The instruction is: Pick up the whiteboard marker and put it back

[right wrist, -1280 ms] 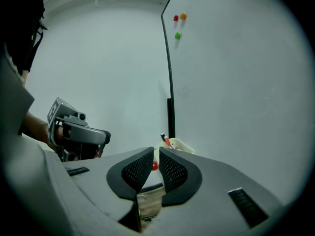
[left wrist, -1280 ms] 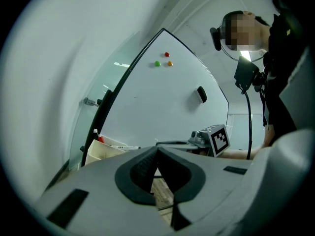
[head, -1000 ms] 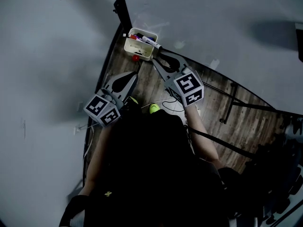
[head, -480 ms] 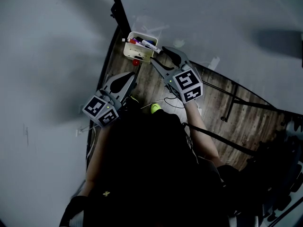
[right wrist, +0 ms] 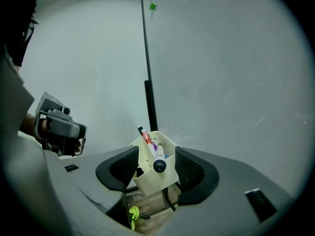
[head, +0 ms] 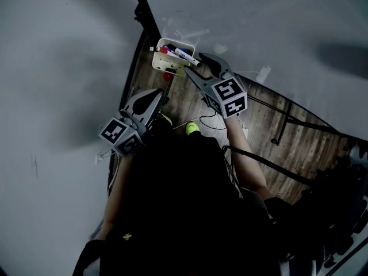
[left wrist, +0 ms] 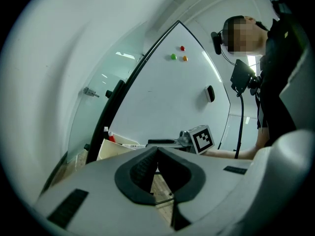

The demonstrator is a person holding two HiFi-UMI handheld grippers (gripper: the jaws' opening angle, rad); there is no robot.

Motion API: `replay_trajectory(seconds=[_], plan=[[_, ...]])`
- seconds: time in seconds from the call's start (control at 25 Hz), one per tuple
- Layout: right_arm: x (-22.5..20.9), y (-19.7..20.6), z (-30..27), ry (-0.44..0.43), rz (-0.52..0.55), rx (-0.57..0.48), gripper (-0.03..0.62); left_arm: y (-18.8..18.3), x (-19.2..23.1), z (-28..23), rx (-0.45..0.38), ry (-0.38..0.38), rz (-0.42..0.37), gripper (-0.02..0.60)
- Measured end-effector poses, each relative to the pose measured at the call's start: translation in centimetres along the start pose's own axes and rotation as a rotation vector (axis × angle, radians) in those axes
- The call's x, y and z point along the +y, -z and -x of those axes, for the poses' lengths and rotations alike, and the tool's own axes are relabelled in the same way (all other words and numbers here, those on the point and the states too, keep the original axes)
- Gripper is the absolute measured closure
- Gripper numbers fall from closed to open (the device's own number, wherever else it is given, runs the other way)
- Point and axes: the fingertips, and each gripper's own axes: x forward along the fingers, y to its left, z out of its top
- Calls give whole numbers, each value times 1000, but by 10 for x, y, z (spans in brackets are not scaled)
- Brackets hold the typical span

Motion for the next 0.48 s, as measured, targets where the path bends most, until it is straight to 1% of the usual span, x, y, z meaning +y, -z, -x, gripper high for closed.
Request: replay_trajectory(seconds=[0.28, 0.32, 0.4, 0.48], plan=[[-6, 4, -7, 6, -19, 25, 358, -2, 6, 4, 5, -9, 5, 568], [-6, 5, -8, 6, -21, 27, 377, -3, 7, 5, 6, -10, 6, 568], [-6, 5, -8, 6, -24, 28, 384, -4, 7, 7, 8, -13, 7, 568], [-6, 5, -8, 9, -28, 23, 406, -4, 8, 9, 10, -18, 9, 568]])
